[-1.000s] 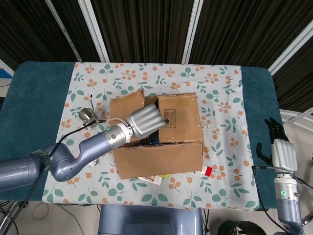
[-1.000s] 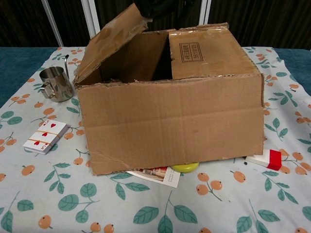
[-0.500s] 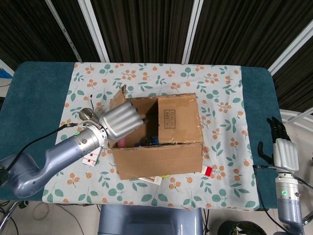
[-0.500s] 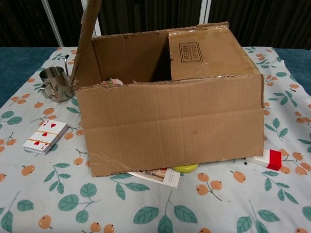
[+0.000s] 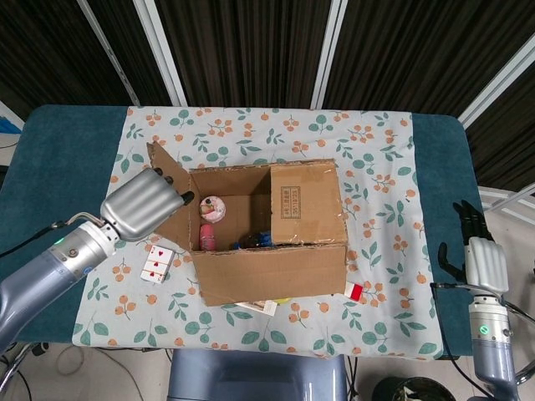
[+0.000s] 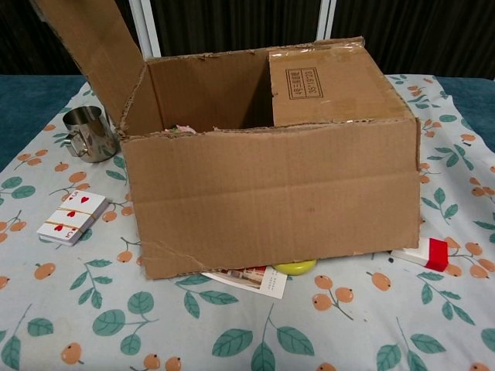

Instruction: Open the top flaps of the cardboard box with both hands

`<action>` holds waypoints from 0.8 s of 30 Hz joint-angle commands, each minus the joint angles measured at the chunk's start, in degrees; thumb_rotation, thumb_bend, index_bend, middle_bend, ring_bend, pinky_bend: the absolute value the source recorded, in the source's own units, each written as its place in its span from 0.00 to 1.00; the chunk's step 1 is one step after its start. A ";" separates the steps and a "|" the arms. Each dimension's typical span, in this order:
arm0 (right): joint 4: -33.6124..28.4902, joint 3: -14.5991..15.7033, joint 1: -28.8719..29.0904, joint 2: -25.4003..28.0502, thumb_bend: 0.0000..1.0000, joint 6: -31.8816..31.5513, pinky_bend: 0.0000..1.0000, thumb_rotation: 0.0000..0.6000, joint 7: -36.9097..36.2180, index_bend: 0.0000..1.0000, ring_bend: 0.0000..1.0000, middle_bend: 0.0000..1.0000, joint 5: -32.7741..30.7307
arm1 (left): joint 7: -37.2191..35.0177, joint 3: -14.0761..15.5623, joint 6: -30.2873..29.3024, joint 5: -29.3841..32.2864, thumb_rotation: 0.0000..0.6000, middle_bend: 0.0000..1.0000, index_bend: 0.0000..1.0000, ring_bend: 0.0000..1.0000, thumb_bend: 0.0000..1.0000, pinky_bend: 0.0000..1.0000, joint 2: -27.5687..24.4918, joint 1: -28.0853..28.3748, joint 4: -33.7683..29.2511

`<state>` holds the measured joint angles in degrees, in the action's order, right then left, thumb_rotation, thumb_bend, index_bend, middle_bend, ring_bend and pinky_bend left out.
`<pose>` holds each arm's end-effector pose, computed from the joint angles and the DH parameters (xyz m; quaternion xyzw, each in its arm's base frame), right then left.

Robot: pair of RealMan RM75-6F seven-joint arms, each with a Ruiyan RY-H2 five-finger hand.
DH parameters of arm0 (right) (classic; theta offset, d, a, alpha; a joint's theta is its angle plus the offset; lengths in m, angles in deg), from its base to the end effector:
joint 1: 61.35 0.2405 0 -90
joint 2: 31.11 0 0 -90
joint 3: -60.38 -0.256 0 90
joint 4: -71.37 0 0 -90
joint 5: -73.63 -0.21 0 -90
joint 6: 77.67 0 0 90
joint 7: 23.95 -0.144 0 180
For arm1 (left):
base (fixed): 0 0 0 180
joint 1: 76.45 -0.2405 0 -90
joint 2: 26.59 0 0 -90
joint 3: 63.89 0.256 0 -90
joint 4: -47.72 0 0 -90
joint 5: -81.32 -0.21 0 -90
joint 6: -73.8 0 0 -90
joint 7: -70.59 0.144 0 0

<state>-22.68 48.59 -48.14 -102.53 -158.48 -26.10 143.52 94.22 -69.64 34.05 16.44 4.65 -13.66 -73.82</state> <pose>-0.2883 -0.2514 0.1394 0.4826 -0.4585 0.4670 0.5820 -0.0399 0.3234 0.1972 -0.8659 -0.1176 -0.2508 0.4164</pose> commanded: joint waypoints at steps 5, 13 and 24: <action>-0.19 -0.15 -0.13 0.08 0.61 0.25 0.23 1.00 0.43 0.09 0.04 0.04 -0.05 | -3.25 4.25 -4.61 -4.23 1.00 0.67 0.39 0.50 0.85 0.53 -1.73 -9.49 -0.23; -0.13 0.03 -0.14 0.39 0.61 1.28 0.23 1.00 1.75 0.09 0.04 0.04 -0.45 | -8.50 7.17 -17.77 -7.31 1.00 0.45 0.26 0.32 0.52 0.37 3.27 -22.14 3.45; -2.18 -1.95 4.17 4.40 0.61 4.60 0.23 1.00 6.57 0.09 0.04 0.04 3.08 | -9.23 7.91 -43.53 -9.41 1.00 0.00 0.00 0.00 0.27 0.02 21.91 -39.68 15.01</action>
<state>-24.28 47.22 -45.09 -99.07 -154.86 -20.50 145.58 85.04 -62.01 -4.56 7.67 21.49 -48.84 -63.06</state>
